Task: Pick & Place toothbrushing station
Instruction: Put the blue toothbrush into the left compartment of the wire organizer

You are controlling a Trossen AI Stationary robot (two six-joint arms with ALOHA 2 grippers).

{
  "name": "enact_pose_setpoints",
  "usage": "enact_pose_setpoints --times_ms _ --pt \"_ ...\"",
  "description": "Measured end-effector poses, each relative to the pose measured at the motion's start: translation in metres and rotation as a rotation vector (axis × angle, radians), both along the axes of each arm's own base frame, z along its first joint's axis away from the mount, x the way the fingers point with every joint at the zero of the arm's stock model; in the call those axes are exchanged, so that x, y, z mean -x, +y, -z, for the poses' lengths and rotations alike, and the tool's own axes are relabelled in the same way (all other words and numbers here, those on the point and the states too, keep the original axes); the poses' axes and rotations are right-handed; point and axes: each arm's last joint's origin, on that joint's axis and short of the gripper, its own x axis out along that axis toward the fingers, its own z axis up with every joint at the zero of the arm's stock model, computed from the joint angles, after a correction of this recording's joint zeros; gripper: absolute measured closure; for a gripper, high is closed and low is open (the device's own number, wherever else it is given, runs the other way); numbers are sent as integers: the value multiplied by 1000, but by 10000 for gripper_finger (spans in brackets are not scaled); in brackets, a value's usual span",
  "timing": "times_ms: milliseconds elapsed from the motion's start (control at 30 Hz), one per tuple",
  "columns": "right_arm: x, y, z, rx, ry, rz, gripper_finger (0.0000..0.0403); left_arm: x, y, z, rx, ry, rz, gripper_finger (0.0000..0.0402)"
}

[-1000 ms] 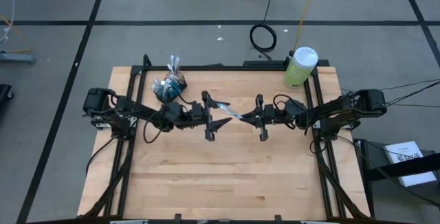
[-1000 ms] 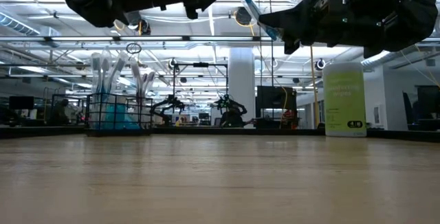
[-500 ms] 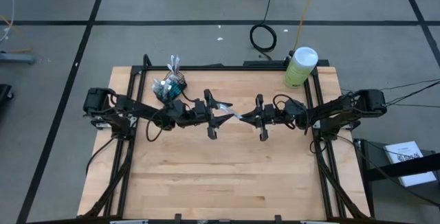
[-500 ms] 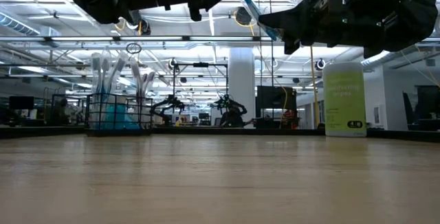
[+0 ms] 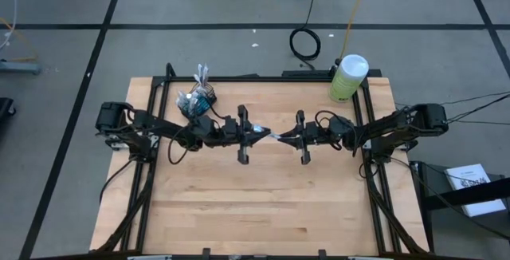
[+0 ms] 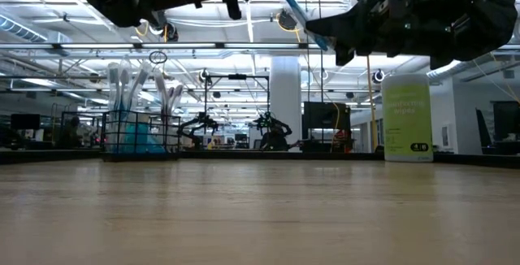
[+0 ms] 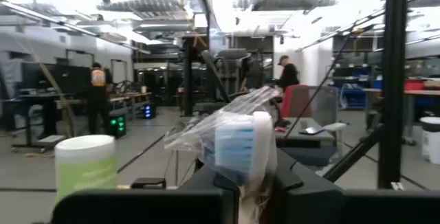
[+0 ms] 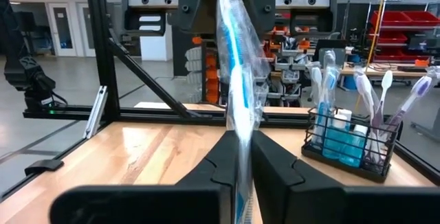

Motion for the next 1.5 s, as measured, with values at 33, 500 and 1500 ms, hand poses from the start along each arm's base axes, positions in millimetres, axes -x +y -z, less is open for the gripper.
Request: enact_pose_setpoints --times_ms 33,500,1500 --pt "0 0 0 -2 1 1 382 0 0 0 4 4 -16 373" --pt "0 -4 2 -187 38 -6 213 49 6 -41 -2 285 -409 389" --pt "0 -3 3 -186 48 -28 177 209 23 0 286 252 -1113 388"
